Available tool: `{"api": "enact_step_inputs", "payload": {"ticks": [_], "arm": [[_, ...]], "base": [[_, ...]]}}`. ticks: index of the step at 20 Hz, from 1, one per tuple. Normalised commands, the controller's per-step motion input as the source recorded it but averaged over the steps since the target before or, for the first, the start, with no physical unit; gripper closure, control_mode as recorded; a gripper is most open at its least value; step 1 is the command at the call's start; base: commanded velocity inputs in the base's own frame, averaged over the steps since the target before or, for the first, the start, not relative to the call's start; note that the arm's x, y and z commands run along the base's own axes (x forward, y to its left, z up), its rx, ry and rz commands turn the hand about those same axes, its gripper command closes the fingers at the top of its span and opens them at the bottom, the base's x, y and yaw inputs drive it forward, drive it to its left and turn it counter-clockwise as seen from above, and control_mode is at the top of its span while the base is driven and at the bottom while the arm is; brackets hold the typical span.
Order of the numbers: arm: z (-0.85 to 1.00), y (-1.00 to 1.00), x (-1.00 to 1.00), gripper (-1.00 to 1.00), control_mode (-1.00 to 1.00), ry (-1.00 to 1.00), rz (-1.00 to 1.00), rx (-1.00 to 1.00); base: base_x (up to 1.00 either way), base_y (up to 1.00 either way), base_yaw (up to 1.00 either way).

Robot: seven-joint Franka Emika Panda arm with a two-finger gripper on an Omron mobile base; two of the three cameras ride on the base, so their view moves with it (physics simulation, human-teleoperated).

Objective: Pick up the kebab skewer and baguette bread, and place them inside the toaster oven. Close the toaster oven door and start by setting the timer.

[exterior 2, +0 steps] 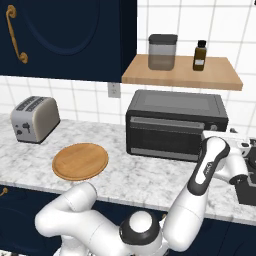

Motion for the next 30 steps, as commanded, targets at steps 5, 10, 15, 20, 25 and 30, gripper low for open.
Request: {"api": "enact_step_inputs", "payload": {"ticks": [5, 10, 15, 20, 25, 30], "arm": [[-0.04, 0.0, 0.05, -1.0, -1.0, 0.0, 0.0, 0.0], [0.0, 0.0, 0.2, -1.0, -1.0, 0.0, 0.0, 0.0], [0.0, -0.06, 0.04, -1.0, -1.0, 0.0, 0.0, 0.0], [0.0, -0.07, 0.0, 1.0, -1.0, 0.0, -0.05, 0.0], [0.0, -0.1, 0.0, 1.0, -1.0, 0.0, -0.09, 0.0], [0.0, -0.07, 0.0, 1.0, -1.0, 0.0, -0.12, 0.0]], "base": [[0.0, 0.0, 0.0], [0.0, 0.0, 0.0], [0.0, 0.0, 0.0], [0.0, 0.0, 0.0], [0.0, 0.0, 0.0], [0.0, 0.0, 0.0]]}}
